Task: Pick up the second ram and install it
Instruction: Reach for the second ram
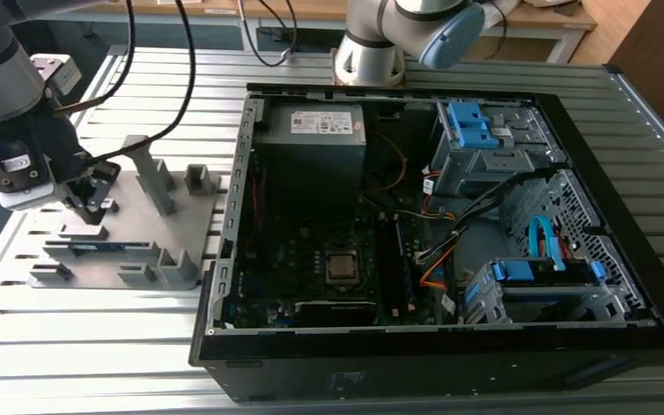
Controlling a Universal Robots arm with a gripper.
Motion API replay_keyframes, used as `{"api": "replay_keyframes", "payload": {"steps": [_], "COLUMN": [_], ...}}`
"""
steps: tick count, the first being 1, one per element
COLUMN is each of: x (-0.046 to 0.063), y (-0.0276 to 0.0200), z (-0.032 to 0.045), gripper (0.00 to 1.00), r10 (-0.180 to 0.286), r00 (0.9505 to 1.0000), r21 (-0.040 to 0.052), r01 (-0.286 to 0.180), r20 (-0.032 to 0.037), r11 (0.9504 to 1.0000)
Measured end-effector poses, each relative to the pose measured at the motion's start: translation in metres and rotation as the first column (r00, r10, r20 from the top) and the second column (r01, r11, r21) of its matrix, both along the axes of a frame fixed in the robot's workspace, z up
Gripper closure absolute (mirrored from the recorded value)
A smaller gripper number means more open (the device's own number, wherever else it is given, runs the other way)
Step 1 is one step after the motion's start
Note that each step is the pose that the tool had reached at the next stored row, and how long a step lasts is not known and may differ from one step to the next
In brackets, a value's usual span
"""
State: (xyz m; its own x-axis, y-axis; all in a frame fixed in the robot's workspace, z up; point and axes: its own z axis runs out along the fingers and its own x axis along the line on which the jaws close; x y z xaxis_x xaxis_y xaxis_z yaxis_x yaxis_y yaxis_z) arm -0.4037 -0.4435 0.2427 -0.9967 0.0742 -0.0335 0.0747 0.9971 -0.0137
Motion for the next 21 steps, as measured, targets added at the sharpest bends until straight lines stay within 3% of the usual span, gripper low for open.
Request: {"api": "replay_keyframes", "payload": {"steps": [9,16,21], "x": [-0.002,-0.005,-0.006], "y": [-0.0014,-0.0049,-0.0051], "z": [-0.0163,-0.029,-0.0305], "gripper": [0.9,0.9,0.9], "r10": [0.003,0.023,0.024], "r00": [1.0,0.9997,0.9997], "r21": [0.0,0.0001,0.0001], "r01": [-0.003,-0.023,-0.024], "r20": [-0.0003,-0.0101,-0.0102], "r11": [1.0,0.9997,0.9997]}}
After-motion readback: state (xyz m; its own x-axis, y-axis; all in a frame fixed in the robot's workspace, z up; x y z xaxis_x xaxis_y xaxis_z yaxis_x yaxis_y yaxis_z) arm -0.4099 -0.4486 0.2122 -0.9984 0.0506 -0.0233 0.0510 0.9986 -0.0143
